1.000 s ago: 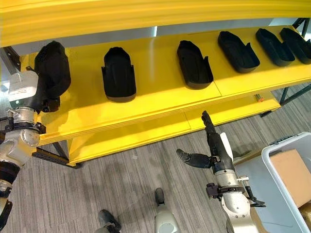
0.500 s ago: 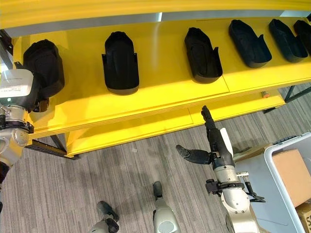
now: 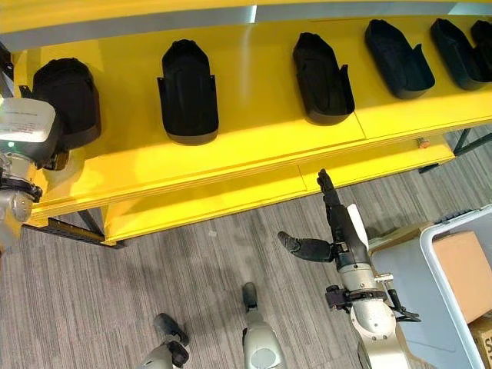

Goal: Move parts from the plastic box to the shelf.

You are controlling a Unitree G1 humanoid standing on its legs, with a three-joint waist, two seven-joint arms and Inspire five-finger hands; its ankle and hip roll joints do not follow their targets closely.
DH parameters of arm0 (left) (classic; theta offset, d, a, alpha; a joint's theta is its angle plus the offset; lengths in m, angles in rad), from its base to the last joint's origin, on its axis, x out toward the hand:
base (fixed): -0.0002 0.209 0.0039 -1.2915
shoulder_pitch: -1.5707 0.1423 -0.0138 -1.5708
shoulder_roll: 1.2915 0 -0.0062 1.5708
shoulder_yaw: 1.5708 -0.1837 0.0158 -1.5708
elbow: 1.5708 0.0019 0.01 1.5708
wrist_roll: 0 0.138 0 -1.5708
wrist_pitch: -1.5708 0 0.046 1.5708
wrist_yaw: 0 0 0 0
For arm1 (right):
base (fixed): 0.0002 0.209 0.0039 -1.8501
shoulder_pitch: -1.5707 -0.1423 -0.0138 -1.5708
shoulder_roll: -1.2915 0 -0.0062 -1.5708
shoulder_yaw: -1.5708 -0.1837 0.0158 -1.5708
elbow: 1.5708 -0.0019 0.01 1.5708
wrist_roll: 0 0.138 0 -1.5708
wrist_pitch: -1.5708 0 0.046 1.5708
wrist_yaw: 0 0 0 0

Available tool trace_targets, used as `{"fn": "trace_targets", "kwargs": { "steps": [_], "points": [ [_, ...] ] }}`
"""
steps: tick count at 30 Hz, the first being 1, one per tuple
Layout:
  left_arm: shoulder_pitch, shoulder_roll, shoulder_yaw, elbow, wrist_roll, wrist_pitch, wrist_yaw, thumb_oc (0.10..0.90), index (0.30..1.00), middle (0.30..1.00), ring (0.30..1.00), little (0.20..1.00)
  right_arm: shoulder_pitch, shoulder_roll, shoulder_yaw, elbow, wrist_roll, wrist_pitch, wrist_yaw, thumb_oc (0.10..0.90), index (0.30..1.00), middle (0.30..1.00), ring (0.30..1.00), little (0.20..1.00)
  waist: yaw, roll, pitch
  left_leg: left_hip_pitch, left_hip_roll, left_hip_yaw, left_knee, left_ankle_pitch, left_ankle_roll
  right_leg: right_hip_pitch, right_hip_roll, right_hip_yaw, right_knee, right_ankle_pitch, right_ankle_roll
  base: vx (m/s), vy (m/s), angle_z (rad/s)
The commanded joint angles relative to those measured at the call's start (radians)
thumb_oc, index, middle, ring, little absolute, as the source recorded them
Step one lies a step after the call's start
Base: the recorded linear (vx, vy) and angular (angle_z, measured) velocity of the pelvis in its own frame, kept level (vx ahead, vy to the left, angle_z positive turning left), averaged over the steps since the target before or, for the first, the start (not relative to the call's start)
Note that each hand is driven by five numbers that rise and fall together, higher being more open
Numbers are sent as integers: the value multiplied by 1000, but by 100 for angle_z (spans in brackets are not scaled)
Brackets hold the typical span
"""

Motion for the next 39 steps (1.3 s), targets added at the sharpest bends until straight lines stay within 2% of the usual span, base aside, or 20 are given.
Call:
{"fn": "trace_targets", "kwargs": {
  "steps": [1, 21, 22, 23, 39],
  "points": [
    [-131, 98, 50, 3, -17, 4, 33, 400, 300, 300, 300, 300, -25, -65, -73, -151, 42, -100, -7, 900, 1000, 1000, 1000, 1000, -5, 54, -73, 2, 146, -77, 123, -27, -91, 27, -76, 11, 111, -75, 84, 0, 0, 0],
    [-213, 58, -19, 113, -48, 8, -42, 400, 300, 300, 300, 300, -8, -56, -77, -172, 52, -91, 13, 900, 1000, 1000, 1000, 1000, -4, 46, -65, -13, 151, -78, 139, -30, -95, 27, -75, 14, 100, -65, 83, -2, 1, 0],
    [-220, 57, -21, 126, -49, 9, -44, 418, 325, 325, 325, 325, -7, -55, -77, -174, 54, -91, 15, 900, 1000, 1000, 1000, 1000, -5, 47, -65, -13, 151, -78, 139, -30, -95, 26, -75, 14, 100, -65, 84, 0, 0, 0],
    [-234, 47, -35, 153, -59, 9, -43, 900, 1000, 1000, 1000, 1000, -8, -59, -72, -173, 58, -93, 15, 900, 1000, 1000, 1000, 1000, -8, 48, -65, -14, 151, -78, 139, -30, -94, 25, -76, 15, 100, -63, 84, 0, 0, 0],
    [-371, 8, -178, 372, -100, 1, -115, 900, 1000, 1000, 1000, 1000, -13, -63, -54, -194, 80, -95, 31, 900, 1000, 1000, 1000, 1000, -14, 45, -64, -14, 154, -71, 149, -33, -92, 26, -76, 18, 97, -60, 87, 0, 0, 0]
  ]
}}
